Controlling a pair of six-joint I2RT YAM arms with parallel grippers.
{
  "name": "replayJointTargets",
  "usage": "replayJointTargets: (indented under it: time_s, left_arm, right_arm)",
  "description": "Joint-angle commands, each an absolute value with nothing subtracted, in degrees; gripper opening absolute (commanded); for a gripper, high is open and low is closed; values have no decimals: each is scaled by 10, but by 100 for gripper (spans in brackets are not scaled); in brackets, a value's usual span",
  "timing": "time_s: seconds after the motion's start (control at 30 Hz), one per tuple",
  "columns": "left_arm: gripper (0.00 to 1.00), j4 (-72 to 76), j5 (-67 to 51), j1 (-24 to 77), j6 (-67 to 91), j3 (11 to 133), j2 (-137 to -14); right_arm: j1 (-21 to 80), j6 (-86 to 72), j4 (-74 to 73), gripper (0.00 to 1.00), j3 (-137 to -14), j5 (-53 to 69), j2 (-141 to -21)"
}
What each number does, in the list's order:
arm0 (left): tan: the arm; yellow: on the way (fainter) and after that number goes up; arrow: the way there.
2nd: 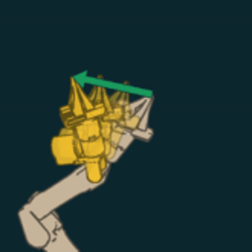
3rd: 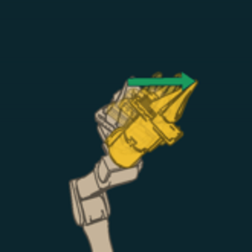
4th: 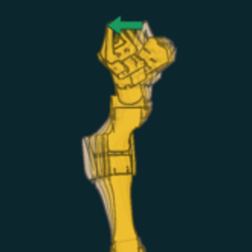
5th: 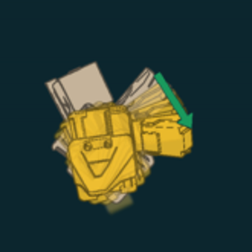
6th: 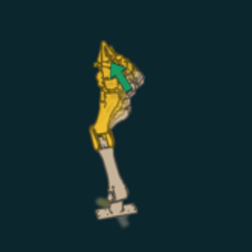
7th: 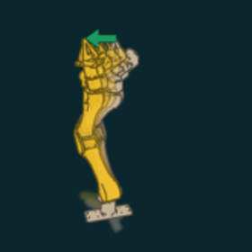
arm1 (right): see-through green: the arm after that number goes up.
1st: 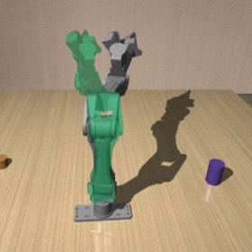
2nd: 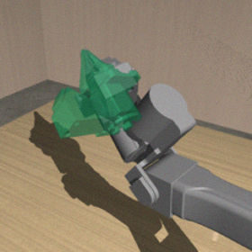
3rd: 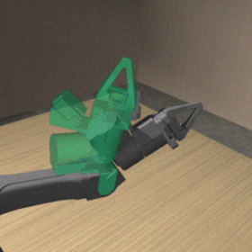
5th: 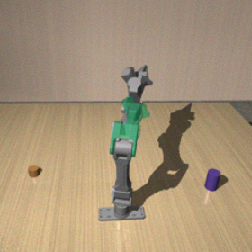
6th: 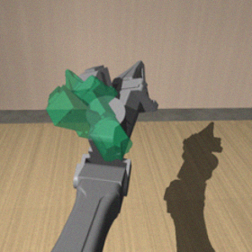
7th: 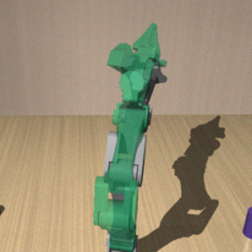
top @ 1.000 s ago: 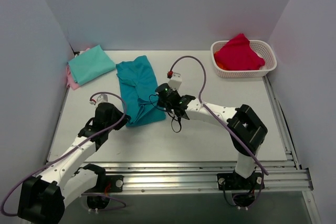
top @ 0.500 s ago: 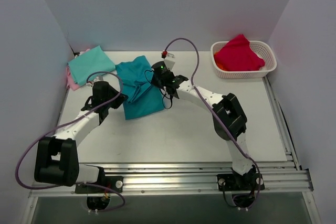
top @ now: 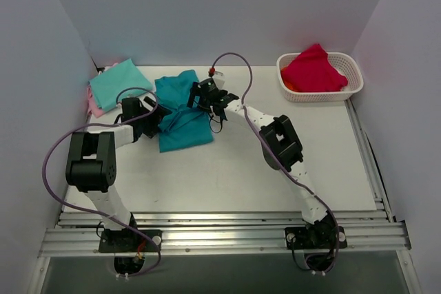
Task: Fold and stack the t-shirts
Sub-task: Fold the folded rectangular tshirt in 1/3 of the way
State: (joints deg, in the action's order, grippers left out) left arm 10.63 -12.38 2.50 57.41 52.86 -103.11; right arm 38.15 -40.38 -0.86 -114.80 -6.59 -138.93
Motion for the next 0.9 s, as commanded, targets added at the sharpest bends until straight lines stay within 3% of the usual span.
replayJointTargets:
  time_s: [0.0,0.37,0.57,0.7,0.77,0.83,0.87]
  left_arm:
    - [96,149,-155,4,570,584,-1053]
    - [96,60,-176,-54,568,770,-1087]
    - [99,-21,-234,-55,570,941,-1224]
    - [99,30,-192,-53,550,872,-1167]
    - [99,54,-180,-54,541,835,-1130]
    - [99,64,-175,-61,536,796,-1110]
    - [99,65,-176,-63,534,786,-1094]
  right_arm:
    - [365,-394,-11,100,-1184,-60,-1388]
    - [352,-401,50,100,-1055,-80,-1280]
    - [359,-420,109,100,-924,-75,-1186]
    - [381,-420,153,84,-867,-62,-1135]
    - [404,-421,160,69,-863,-59,-1133]
    - [421,-420,156,49,-891,-55,-1154]
    - [435,-420,143,24,-907,-50,-1180]
